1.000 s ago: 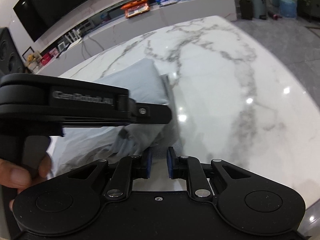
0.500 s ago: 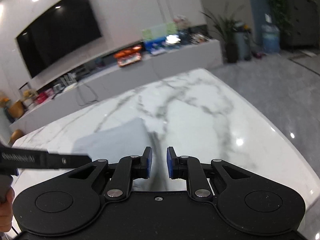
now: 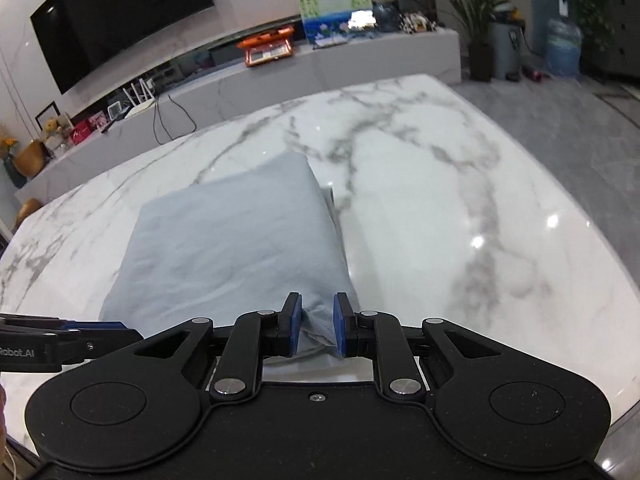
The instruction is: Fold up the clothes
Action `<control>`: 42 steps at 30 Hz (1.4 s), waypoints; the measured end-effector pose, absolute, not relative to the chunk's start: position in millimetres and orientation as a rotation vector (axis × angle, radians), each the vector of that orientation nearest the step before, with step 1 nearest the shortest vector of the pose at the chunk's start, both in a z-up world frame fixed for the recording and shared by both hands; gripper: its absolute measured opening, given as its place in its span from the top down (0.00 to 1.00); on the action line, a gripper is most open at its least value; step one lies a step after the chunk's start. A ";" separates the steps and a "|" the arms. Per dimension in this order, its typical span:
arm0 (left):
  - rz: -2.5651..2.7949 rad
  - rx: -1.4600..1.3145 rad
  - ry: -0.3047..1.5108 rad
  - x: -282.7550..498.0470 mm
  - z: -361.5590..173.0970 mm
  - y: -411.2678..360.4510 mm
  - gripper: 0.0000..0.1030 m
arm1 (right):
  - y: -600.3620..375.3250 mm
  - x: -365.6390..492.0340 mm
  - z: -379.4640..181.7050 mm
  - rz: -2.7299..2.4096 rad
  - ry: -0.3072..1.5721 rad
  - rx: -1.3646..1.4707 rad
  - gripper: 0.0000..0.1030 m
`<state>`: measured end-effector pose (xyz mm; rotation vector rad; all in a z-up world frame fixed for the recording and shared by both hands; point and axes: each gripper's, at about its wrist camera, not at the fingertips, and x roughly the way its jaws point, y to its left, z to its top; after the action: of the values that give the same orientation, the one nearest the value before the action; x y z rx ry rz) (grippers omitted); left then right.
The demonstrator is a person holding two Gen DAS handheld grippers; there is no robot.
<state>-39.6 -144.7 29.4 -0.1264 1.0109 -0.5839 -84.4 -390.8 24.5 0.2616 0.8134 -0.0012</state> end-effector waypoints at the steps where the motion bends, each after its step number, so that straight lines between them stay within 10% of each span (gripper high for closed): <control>1: -0.580 -0.134 1.010 -39.4 28.7 -142.4 0.78 | -390.4 -85.9 23.3 -0.003 0.818 0.250 0.85; 6: -0.593 -0.192 1.006 -40.2 29.3 -128.4 0.78 | -397.9 -98.7 26.9 -0.049 0.814 0.274 0.74; 11: -0.509 -0.239 0.901 -39.8 41.1 -103.6 0.51 | -401.6 -109.6 43.2 -0.068 0.668 0.277 0.67; 42: -0.421 -0.445 0.947 -12.0 2.7 -95.9 0.48 | -424.9 -41.7 3.6 0.021 0.841 0.505 0.45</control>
<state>-12.0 -95.9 2.7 -0.4448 0.9470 -0.4210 -41.7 -424.9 3.6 0.5050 0.8413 0.0212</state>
